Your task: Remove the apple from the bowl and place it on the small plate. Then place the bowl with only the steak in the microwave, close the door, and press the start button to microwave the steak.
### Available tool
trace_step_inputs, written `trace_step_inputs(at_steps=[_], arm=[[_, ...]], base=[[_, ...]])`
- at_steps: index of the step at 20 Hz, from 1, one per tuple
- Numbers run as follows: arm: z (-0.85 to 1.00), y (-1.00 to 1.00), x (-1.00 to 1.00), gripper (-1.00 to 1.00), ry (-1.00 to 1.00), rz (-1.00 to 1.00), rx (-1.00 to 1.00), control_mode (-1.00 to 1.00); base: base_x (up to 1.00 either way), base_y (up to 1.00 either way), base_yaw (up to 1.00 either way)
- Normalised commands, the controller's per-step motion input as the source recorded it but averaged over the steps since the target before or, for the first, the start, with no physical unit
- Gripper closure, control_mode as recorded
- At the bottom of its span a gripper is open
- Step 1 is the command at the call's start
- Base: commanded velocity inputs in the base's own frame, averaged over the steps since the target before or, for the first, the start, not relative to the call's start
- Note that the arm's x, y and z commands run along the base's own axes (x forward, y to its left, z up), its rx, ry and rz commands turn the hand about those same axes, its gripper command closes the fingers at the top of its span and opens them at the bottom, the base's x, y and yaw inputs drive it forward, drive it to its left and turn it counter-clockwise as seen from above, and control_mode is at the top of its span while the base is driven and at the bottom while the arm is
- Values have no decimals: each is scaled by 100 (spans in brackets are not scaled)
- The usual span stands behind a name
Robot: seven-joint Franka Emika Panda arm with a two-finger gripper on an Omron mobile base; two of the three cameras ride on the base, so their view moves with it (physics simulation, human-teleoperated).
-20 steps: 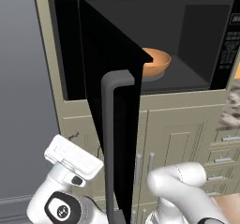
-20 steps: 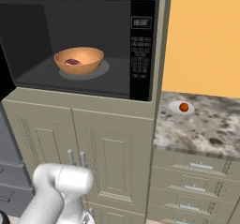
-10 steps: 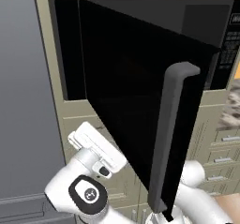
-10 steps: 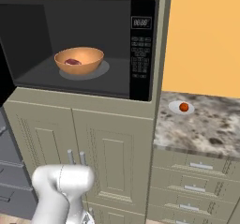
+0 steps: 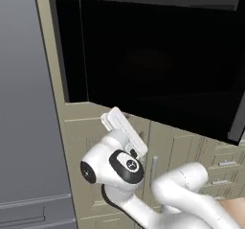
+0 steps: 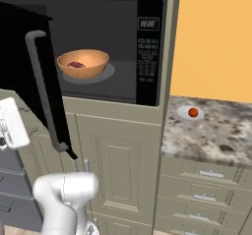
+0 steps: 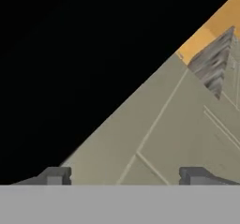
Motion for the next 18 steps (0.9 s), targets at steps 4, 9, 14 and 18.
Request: trace_step_inputs(at_steps=[4, 9, 14, 18], arm=[[72, -64, 21, -100, 1, 7, 23, -100], [96, -35, 25, -100, 9, 0, 10, -100], [81, -31, 39, -100, 19, 0, 1, -100], [32, -29, 33, -100, 21, 2, 0, -100]], base=[[0, 0, 0], [0, 0, 0], [0, 0, 0], [0, 0, 0]])
